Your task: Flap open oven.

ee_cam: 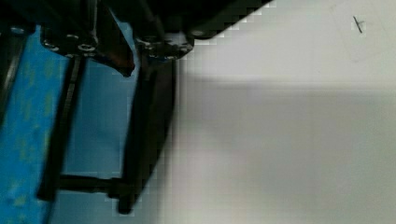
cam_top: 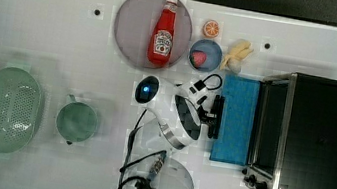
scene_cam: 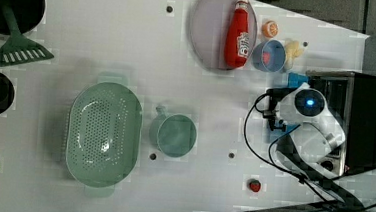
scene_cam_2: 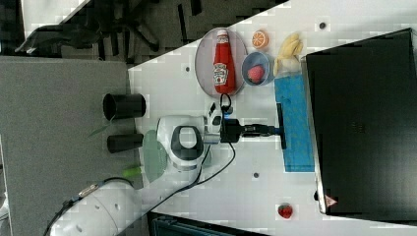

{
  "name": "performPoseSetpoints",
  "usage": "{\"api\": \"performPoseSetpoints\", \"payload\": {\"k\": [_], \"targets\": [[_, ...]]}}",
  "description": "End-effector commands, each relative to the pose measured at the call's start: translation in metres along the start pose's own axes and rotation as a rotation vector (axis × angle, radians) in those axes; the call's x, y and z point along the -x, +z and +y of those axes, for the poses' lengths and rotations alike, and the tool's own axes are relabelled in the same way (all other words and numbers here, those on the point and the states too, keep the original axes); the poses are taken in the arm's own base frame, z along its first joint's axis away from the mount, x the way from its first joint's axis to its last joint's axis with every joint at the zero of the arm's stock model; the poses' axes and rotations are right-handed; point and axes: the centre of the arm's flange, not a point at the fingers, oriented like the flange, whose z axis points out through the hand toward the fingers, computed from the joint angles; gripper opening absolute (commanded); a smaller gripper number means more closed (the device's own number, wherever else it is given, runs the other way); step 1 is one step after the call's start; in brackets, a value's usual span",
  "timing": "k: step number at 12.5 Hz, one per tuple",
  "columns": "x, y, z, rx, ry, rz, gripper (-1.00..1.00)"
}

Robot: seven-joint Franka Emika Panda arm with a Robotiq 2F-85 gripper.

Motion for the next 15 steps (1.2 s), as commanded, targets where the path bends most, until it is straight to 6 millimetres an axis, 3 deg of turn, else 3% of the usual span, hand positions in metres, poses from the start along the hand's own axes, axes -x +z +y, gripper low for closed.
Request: {"api": "performPoseSetpoints", "payload": {"k": [1,3,5,7,12,15], "targets": [[-0.01,-0.011,-0.008,0.018,0.07,0.036,-0.65],[-0.014,-0.018,-0.012,0.015,0.066,0.052,-0.65],[-0.023,-0.043,-0.01,-0.046,0.13,0.085,-0.65],[-0.029,-0.077,0.008,-0.163,0.283,0.08,-0.65],[-0.027,-0.166,0.086,-0.455,0.645,0.087,-0.65],[-0.015,-0.202,0.139,-0.585,0.803,0.022,-0.65]]}}
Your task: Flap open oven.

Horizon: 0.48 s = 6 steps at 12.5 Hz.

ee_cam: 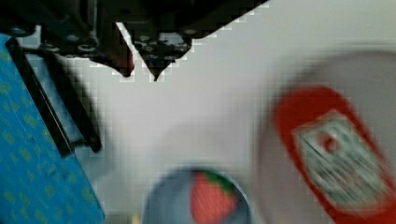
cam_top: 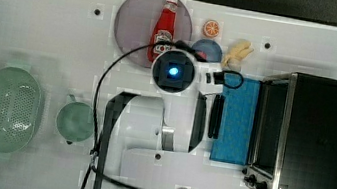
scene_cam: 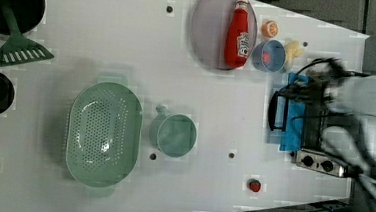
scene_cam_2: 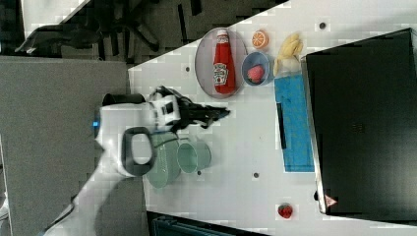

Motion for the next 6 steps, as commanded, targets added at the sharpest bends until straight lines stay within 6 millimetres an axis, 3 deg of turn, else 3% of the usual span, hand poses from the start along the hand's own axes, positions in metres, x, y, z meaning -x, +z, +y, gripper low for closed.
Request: {"api": "performPoseSetpoints", "payload": {"k": [1,4,6], "targets": [[-0.025,-0.063,0.028,-0.07,0.185,-0.012,-0.65],[-0.03,-0.131,0.04,-0.094,0.229,-0.007,-0.65],[-0.022,-0.168,0.049,-0.088,0.291,-0.036,-0.65]]}}
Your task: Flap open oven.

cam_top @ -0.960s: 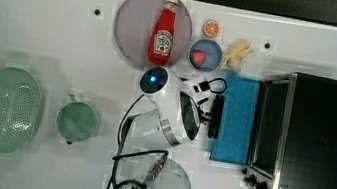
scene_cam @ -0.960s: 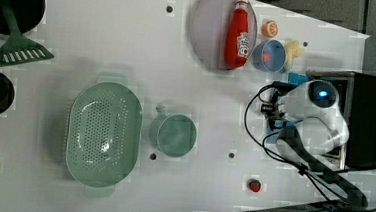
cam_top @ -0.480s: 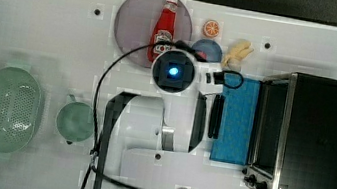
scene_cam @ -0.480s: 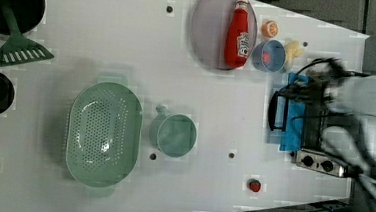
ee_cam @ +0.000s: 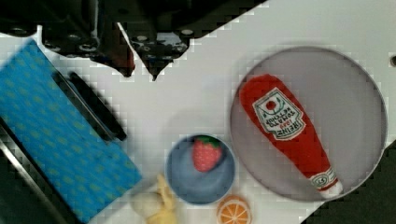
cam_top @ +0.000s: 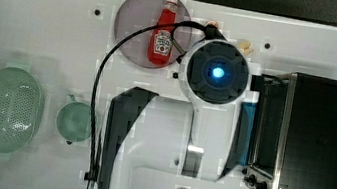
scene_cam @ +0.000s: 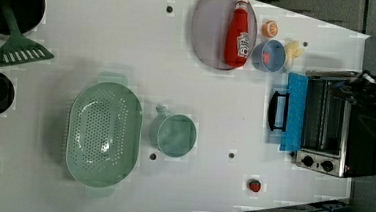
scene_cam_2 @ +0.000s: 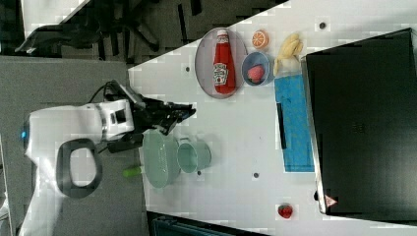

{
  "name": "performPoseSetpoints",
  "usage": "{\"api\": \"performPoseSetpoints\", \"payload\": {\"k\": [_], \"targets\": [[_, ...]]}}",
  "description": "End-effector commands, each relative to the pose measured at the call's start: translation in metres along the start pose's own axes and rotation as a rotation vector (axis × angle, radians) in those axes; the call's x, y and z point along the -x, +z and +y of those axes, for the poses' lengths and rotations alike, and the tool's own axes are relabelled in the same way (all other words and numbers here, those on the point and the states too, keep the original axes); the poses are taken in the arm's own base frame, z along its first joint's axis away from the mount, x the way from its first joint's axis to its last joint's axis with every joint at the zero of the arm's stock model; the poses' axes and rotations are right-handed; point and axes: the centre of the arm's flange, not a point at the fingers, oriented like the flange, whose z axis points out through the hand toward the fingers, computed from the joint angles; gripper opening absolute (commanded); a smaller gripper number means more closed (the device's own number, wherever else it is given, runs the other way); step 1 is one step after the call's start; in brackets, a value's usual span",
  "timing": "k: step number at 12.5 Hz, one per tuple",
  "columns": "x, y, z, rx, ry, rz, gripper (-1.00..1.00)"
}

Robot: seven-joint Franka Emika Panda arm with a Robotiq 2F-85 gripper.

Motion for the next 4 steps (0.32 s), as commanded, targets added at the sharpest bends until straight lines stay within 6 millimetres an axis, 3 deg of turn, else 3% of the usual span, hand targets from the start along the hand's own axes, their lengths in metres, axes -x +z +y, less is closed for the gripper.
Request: {"api": "performPoseSetpoints", "payload": {"k": [1,4], "targets": [[0.006,-0.046,0.007,-0.014,0.149,-0.026,-0.65],[0.018,-0.086,0.024,-0.014,0.153,-0.05,-0.65]]}}
